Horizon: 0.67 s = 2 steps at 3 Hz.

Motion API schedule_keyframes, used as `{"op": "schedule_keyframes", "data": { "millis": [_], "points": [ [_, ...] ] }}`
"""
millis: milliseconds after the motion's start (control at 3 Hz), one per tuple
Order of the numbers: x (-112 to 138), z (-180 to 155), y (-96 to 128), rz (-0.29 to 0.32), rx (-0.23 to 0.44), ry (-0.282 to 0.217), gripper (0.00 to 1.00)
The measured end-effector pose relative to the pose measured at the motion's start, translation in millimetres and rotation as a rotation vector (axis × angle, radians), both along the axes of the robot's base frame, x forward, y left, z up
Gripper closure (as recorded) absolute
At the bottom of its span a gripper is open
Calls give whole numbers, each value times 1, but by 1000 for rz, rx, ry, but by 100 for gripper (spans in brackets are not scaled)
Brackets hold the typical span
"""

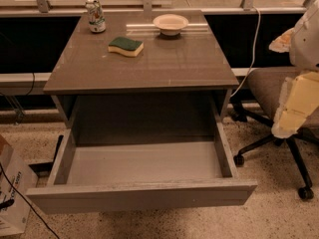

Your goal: Close top drawer

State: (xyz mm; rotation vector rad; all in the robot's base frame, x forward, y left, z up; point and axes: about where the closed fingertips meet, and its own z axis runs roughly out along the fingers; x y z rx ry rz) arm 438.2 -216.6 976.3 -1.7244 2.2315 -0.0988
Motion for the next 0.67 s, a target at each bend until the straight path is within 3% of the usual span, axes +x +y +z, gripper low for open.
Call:
{"op": "schedule_keyframes", "data": {
  "millis": [333, 667],
  "points": [
    [0, 0, 0, 0, 0, 0, 0],
    [0, 1, 1, -1, 3, -6, 11]
  ]
}}
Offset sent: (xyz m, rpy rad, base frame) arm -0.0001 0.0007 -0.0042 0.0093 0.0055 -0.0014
